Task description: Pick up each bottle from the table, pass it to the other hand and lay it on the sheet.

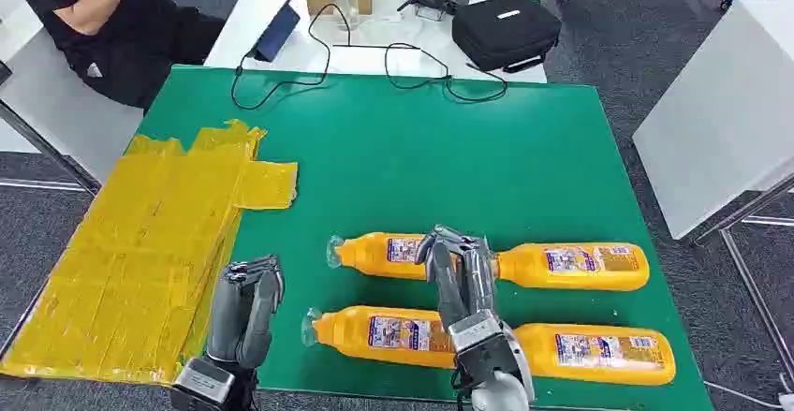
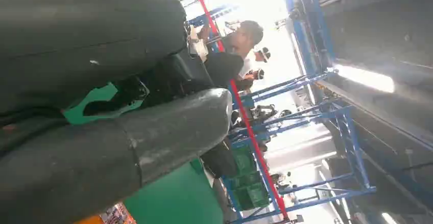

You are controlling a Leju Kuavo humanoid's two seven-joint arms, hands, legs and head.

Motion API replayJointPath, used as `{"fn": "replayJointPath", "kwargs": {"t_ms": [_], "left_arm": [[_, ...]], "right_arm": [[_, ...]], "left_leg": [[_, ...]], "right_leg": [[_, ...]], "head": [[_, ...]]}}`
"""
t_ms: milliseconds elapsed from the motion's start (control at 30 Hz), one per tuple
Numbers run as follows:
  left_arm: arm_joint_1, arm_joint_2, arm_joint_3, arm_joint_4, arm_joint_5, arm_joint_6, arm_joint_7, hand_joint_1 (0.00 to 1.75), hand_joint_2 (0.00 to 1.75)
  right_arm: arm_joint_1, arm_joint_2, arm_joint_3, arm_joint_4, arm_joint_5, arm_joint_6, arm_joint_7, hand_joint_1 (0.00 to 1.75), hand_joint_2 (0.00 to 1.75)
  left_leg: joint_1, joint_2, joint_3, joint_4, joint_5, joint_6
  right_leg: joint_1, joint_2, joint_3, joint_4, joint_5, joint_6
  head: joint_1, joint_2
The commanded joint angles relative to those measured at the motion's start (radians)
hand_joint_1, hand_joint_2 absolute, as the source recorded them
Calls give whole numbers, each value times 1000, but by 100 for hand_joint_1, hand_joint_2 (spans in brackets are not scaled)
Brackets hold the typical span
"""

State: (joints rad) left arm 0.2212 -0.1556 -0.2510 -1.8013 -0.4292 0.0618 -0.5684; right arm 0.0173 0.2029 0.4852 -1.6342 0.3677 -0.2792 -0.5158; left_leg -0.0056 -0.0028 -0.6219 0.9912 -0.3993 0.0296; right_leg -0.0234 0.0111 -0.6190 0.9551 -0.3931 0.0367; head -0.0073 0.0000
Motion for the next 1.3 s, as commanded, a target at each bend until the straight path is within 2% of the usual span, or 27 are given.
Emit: {"fn": "replayJointPath", "kwargs": {"t_ms": [33,133,167,200,233,267,333,433,533,867,900,967,1033,1067,1100,1133,1167,1200,1233,1267,1300], "left_arm": [[-58,87,-156,290,376,60,-130,175,0],[-57,84,-152,287,386,52,-130,175,0],[-57,84,-152,287,386,52,-130,175,0],[-57,84,-152,287,386,52,-130,175,0],[-56,83,-149,285,393,46,-130,0,0],[-56,83,-149,285,393,46,-130,0,0],[-53,78,-134,283,412,19,-130,0,0],[-51,69,-122,287,406,8,-130,0,0],[-50,52,-112,300,393,-22,-130,0,0],[-36,8,-54,304,350,-64,-130,0,0],[-31,4,-47,303,346,-69,-130,0,0],[-27,5,-46,298,345,-70,-130,0,0],[-17,-7,-26,297,337,-71,-128,0,0],[-15,-9,-23,295,336,-71,-127,0,0],[-9,-10,-19,290,334,-73,-126,0,0],[4,-13,-6,280,328,-78,-121,0,0],[7,-14,-2,278,328,-78,-121,0,0],[8,-17,5,278,327,-89,-119,0,0],[5,-20,10,282,326,-93,-117,0,0],[0,-23,13,287,324,-101,-113,0,0],[-7,-30,19,294,323,-110,-108,0,0]], "right_arm": [[151,-218,116,135,-334,-148,-182,175,0],[148,-221,119,139,-331,-147,-182,175,0],[148,-221,119,139,-331,-147,-182,175,0],[148,-221,119,139,-331,-147,-182,51,0],[146,-222,120,138,-328,-147,-182,0,0],[146,-222,120,138,-328,-147,-182,0,0],[146,-222,114,112,-342,-136,-182,0,0],[158,-222,102,95,-325,-153,-182,0,0],[174,-224,93,82,-316,-171,-181,0,0],[184,-236,115,76,-268,-190,-157,0,0],[187,-246,118,66,-234,-206,-130,0,175],[191,-252,115,54,-231,-207,-124,0,175],[205,-269,100,40,-49,-291,-4,0,175],[208,-272,96,36,-32,-296,13,0,175],[212,-289,89,32,46,-289,85,0,175],[254,-300,25,-9,250,-314,205,0,175],[271,-303,1,-29,287,-310,232,0,175],[311,-303,-61,-71,390,-301,280,0,175],[344,-295,-114,-112,455,-298,316,0,175],[377,-283,-173,-157,507,-273,337,0,175],[406,-270,-228,-202,519,-226,344,0,175]], "left_leg": [[1,0,2,0,-1,-1],[1,0,5,0,-2,-2],[1,-8,10,-6,0,-1],[1,-10,13,-7,0,-2],[0,-7,8,-3,-1,-1],[1,-7,8,-1,-3,-1],[0,-3,9,-3,-4,1],[0,0,9,-2,-6,0],[0,-3,9,-1,-6,-1],[0,-1,7,-1,-5,0],[0,0,8,-1,-6,-1],[0,-1,9,0,-7,-1],[0,0,9,0,-6,-1],[0,0,9,0,-7,-1],[0,0,9,0,-7,-1],[-1,-1,6,-1,-5,0],[0,-1,10,1,-7,-1],[-1,-3,7,0,-6,0],[0,-2,11,2,-9,-2],[-1,-5,6,0,-5,0],[-1,-6,7,1,-6,-1]], "right_leg": [[1,-1,2,0,-1,-2],[1,-1,5,0,-2,-2],[1,-9,13,-7,-2,-2],[2,-12,14,-8,-3,-2],[0,-8,5,-4,-3,-1],[1,-8,2,-2,-6,0],[0,-4,11,-4,-5,1],[1,-2,10,-3,-4,-1],[1,-6,10,-2,-5,-1],[0,-3,7,-2,-4,0],[1,-3,9,-1,-5,-1],[1,-3,10,-1,-5,-1],[1,-2,9,-1,-5,-1],[1,-2,10,-1,-5,-1],[1,-2,9,-1,-5,-1],[0,-3,7,-1,-4,0],[0,-3,10,0,-6,-1],[0,-5,9,-1,-6,0],[1,-5,13,1,-9,-2],[-1,-7,8,0,-6,0],[0,-8,9,1,-7,0]], "head": [[0,0],[0,0],[0,0],[-1,0],[0,0],[0,0],[0,0],[0,0],[0,0],[0,0],[0,0],[0,0],[0,0],[0,0],[0,0],[0,0],[0,0],[0,0],[0,0],[0,0],[0,0]]}}
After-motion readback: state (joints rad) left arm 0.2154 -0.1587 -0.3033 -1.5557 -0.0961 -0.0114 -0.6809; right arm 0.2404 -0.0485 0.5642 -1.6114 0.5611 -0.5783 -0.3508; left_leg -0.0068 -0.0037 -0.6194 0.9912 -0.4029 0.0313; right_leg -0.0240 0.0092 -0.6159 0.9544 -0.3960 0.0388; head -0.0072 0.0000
